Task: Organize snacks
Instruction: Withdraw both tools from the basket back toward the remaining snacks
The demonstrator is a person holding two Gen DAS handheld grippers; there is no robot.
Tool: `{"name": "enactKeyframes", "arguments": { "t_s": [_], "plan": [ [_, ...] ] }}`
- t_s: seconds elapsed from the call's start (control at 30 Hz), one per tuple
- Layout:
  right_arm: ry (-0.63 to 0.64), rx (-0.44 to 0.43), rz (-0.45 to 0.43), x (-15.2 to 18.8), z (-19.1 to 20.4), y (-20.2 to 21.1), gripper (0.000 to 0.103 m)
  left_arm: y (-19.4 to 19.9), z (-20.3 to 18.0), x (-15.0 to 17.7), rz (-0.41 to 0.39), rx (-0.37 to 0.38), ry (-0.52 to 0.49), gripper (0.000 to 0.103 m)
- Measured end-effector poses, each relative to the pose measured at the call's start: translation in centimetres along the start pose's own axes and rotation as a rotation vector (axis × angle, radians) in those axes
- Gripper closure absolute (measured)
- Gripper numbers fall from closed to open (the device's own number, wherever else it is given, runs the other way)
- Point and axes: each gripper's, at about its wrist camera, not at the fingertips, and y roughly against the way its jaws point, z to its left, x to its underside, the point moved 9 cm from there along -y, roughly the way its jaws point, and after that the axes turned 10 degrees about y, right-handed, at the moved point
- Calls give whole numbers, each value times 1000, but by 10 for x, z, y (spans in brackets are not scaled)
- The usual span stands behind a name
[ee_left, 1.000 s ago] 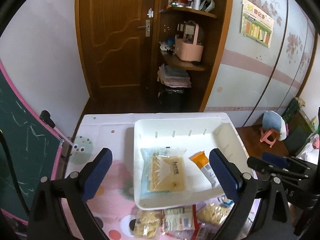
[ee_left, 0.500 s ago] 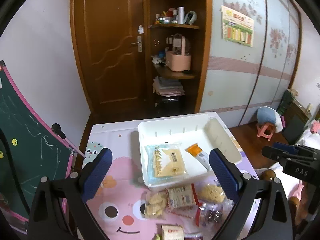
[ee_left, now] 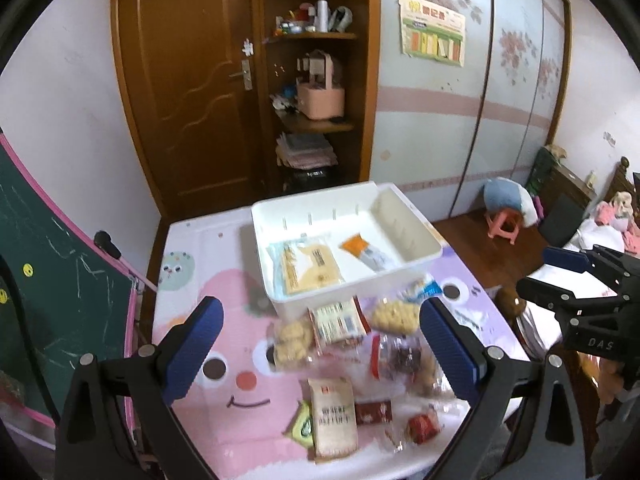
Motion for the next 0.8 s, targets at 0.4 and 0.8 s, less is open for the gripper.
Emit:
{"name": "enactKeyframes", "arguments": {
  "t_s": [0.4,0.8],
  "plan": [
    [112,-242,134,94,75,-52,37,-32,-8,97,152,68,-77,5],
    [195,-403,317,172,122,-108,45,-105,31,196,362,65,-22,9]
  ]
}}
